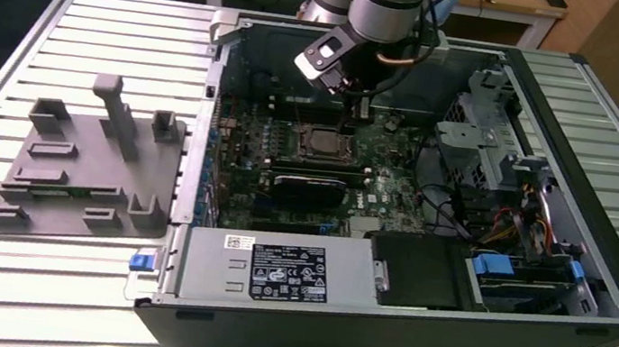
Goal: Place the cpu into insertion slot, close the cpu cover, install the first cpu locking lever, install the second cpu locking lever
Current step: 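Close the cpu cover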
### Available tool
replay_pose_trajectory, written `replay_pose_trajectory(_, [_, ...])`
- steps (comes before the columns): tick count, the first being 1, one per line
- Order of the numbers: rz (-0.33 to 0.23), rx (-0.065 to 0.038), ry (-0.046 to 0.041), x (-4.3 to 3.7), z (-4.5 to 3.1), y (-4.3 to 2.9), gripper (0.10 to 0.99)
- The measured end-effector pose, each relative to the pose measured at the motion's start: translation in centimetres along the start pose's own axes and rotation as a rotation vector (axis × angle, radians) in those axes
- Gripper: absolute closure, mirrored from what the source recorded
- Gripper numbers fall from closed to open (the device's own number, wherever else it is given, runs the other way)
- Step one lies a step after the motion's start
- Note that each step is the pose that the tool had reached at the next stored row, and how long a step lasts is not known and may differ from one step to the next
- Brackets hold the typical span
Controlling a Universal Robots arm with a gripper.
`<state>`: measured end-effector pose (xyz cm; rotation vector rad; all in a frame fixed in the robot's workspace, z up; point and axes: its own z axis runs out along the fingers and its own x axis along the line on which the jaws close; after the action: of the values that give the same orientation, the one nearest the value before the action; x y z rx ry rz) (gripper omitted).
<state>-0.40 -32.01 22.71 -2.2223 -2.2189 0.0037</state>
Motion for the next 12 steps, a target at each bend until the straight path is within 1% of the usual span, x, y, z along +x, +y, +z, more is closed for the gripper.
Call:
replay_pose_trajectory(3, [0.0, 0.0, 0.0001, 0.0, 0.0, -0.07, 0.984])
replay_pose_trajectory(12, [0.0, -0.001, 0.0, 0.0, 0.05, -1.01, 0.984])
